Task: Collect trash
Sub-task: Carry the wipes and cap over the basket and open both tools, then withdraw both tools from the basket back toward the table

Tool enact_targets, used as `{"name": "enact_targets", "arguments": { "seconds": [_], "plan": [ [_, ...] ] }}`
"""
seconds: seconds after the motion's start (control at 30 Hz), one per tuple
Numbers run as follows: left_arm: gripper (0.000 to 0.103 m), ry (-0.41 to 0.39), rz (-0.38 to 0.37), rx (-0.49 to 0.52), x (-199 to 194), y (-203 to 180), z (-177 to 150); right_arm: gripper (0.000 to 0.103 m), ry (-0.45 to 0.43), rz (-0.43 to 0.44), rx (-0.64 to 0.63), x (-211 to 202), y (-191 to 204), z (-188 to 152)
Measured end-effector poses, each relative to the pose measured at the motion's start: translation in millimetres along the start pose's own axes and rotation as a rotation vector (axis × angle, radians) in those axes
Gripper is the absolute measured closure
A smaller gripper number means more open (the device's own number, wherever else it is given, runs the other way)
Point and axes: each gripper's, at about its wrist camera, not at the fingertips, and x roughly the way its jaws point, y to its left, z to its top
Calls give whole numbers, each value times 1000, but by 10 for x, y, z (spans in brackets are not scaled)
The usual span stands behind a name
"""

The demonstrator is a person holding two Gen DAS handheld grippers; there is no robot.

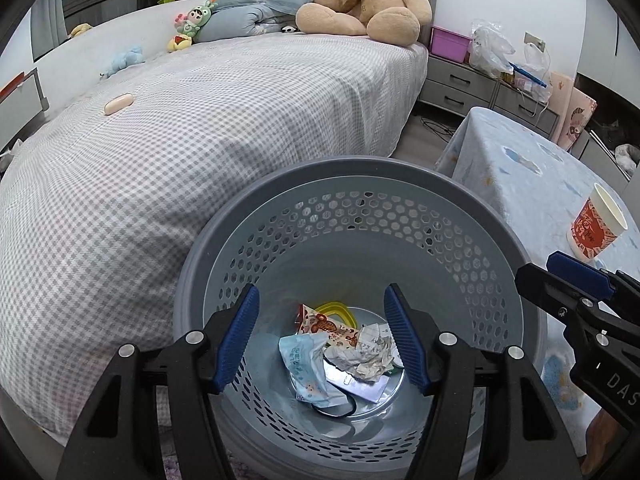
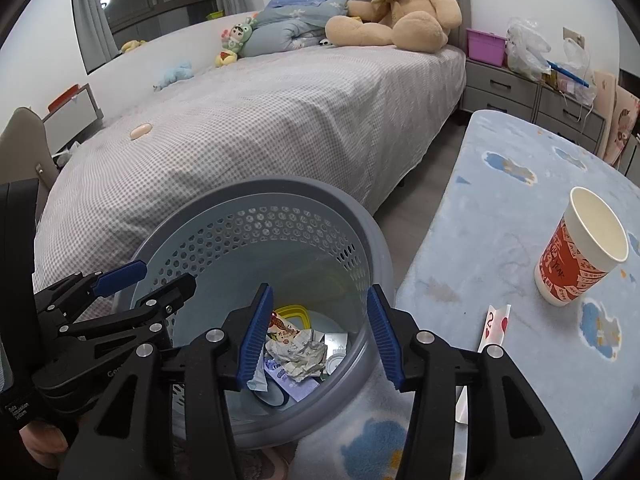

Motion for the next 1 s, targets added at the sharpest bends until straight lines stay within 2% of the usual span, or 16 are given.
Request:
{"name": "enact_targets", "arguments": {
  "seconds": [0.5, 0.8, 0.87, 1.0],
  "plan": [
    [37, 4, 0, -7, 24, 6, -4, 51, 5, -14, 6, 3, -6, -66],
    [34, -19, -5, 4, -29, -66, -23, 43, -6, -40, 34, -177, -86, -172],
    [34, -31, -11, 10, -66, -93, -32, 38, -12, -50, 43, -242, -128, -218],
    [34, -54, -26, 31, -147, -180, -65, 36, -15, -84, 64, -400, -274, -342]
  ]
}}
